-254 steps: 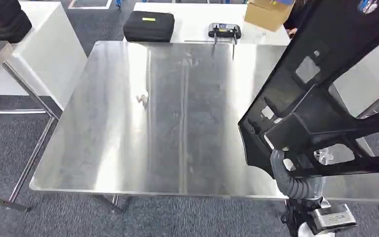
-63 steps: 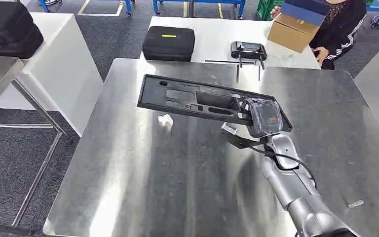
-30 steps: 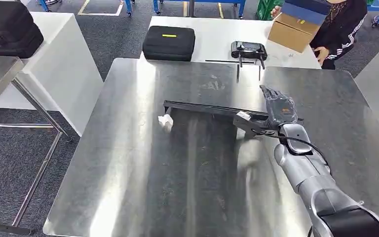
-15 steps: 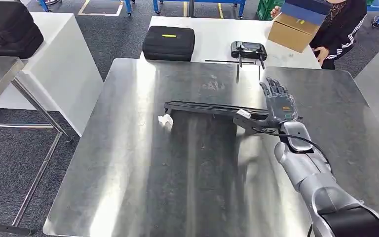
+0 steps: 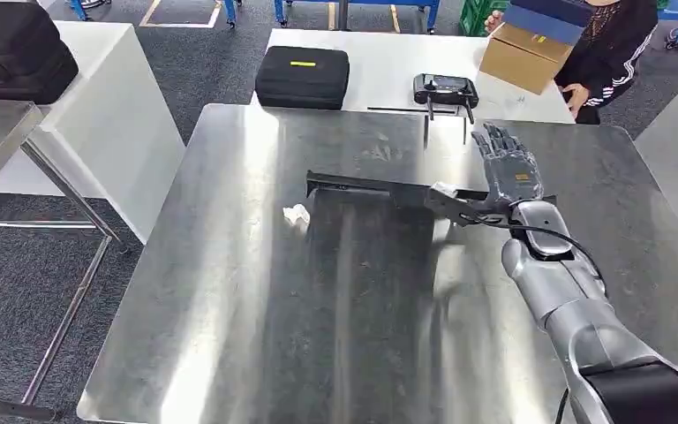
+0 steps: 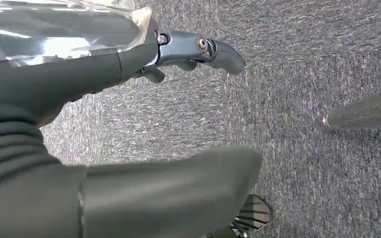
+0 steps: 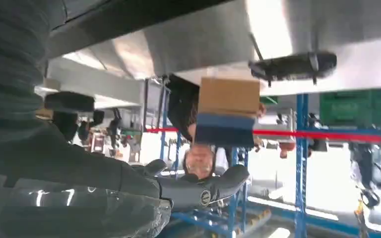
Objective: Take the parts from the cabinet and place them on the table.
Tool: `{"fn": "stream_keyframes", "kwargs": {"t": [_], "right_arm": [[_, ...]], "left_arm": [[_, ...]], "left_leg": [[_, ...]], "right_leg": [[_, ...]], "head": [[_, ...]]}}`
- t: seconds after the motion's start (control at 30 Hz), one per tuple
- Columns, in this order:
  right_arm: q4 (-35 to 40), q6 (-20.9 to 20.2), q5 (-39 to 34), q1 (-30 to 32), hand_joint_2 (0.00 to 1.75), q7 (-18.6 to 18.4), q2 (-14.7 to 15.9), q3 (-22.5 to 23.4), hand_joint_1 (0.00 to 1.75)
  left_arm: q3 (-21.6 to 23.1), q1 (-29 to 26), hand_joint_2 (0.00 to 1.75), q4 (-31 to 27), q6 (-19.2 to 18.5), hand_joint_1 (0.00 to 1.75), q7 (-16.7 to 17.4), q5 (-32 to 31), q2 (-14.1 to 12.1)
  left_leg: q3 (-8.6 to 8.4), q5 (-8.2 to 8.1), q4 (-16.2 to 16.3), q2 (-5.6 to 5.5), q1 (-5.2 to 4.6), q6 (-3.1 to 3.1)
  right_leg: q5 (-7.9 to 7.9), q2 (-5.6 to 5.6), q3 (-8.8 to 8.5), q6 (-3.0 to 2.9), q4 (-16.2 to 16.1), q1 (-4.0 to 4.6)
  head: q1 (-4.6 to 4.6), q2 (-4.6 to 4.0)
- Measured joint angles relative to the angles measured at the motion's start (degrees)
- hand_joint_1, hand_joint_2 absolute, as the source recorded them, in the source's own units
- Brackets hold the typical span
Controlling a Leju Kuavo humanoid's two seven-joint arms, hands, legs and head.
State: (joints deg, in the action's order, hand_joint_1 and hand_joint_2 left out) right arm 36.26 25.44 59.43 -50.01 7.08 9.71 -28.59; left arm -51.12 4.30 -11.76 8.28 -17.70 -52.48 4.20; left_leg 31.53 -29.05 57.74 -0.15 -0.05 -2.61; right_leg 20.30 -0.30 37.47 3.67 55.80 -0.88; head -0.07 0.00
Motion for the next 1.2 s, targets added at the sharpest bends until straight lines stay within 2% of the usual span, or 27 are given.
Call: {"fn": "stream_keyframes", "kwargs": {"t": [0.3,0.9,1.2], "right_arm": [[2.7,-0.1,-0.3,-0.4,1.75,0.1,1.1,-0.6,0.0],[3.6,-0.1,-1.0,-0.4,1.75,0.3,1.4,-1.0,0.0],[12.5,-2.9,-4.9,-0.4,1.75,0.6,3.6,-1.0,0.0]], "left_arm": [[0.0,0.0,0.0,0.0,-0.2,0.0,0.0,0.0,0.0],[0.0,0.0,0.0,0.0,-0.2,0.0,0.0,0.0,0.0],[0.1,0.0,0.0,0.0,-0.5,0.0,-0.1,-0.2,-0.4]], "left_leg": [[0.0,0.0,0.0,0.0,0.0,0.0],[0.0,0.0,0.0,0.0,0.0,0.0],[0.01,0.0,0.0,0.01,0.0,0.0]], "right_leg": [[0.0,0.0,0.0,0.0,0.0,0.0],[0.0,0.01,0.01,0.0,0.0,0.0],[0.0,0.01,0.04,0.0,0.0,0.0]], "head": [[0.0,0.0],[0.02,0.0],[0.0,0.0]]}}
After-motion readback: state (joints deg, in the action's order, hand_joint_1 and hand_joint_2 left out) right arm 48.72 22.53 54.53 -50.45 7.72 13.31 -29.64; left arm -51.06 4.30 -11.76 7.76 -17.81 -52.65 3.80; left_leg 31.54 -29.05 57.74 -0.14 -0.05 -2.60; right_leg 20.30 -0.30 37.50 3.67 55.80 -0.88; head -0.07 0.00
